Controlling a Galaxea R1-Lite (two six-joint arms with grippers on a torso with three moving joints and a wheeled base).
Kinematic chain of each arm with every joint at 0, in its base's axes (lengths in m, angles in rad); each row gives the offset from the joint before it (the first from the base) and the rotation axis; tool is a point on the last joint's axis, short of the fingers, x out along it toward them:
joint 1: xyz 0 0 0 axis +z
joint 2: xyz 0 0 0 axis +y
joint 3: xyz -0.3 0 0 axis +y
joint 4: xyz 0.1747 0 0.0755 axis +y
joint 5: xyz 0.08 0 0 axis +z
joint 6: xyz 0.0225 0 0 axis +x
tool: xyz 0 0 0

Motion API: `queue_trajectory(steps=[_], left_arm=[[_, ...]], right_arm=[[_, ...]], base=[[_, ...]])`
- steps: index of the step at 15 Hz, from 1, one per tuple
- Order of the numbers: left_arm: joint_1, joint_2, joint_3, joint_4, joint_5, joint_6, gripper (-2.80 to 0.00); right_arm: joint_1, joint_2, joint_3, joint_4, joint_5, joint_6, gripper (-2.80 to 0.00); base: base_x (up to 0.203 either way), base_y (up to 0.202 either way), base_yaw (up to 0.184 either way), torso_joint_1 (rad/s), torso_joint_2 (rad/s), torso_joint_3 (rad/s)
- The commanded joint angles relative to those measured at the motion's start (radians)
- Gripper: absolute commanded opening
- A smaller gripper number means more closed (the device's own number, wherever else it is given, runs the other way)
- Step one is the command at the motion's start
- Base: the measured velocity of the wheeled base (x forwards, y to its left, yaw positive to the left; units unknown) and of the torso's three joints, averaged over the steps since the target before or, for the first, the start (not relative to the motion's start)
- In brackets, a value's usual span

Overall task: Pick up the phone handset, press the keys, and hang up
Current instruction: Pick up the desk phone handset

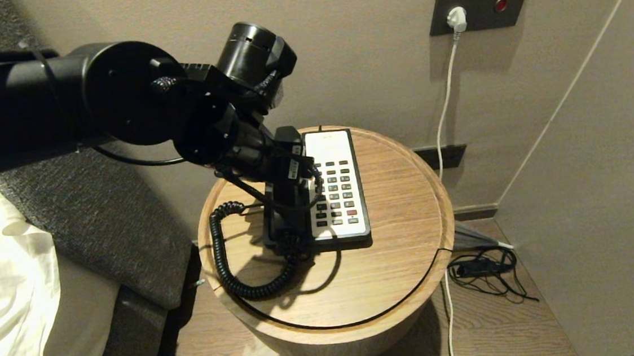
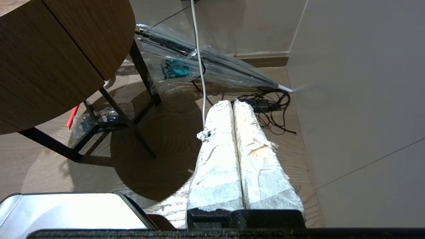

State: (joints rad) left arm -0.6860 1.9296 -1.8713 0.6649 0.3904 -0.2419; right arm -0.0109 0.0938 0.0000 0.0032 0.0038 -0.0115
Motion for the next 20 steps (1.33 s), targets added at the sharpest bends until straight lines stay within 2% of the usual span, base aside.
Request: queue_trajectory(steps=[1, 4, 7, 18, 19, 20], left_arm=[[-0.003, 0.009, -0.002, 0.004, 0.01, -0.014, 0.0], [-0.007, 0.022, -0.02, 0.021, 0.021, -0.038, 0.0], [-0.022, 0.037, -0.046, 0.057, 0.034, -0.096, 0.0], [-0.027, 0.049, -0.048, 0.064, 0.035, -0.117, 0.0], [-0.026, 0.051, -0.047, 0.065, 0.035, -0.119, -0.66], [-0.026, 0.051, -0.046, 0.067, 0.033, -0.12, -2.8]], right_arm=[[0.0, 0.0, 0.0, 0.0, 0.001, -0.001, -2.8], [0.0, 0.0, 0.0, 0.0, 0.001, -0.001, -2.8], [0.0, 0.0, 0.0, 0.0, 0.001, -0.001, -2.8], [0.0, 0.0, 0.0, 0.0, 0.001, -0.001, -2.8], [0.0, 0.0, 0.0, 0.0, 0.001, -0.001, -2.8], [0.0, 0.0, 0.0, 0.0, 0.001, -0.001, -2.8]], base=[[0.0, 0.0, 0.0, 0.0, 0.0, 0.0], [0.0, 0.0, 0.0, 0.0, 0.0, 0.0], [0.0, 0.0, 0.0, 0.0, 0.0, 0.0], [0.0, 0.0, 0.0, 0.0, 0.0, 0.0], [0.0, 0.0, 0.0, 0.0, 0.0, 0.0], [0.0, 0.0, 0.0, 0.0, 0.0, 0.0]])
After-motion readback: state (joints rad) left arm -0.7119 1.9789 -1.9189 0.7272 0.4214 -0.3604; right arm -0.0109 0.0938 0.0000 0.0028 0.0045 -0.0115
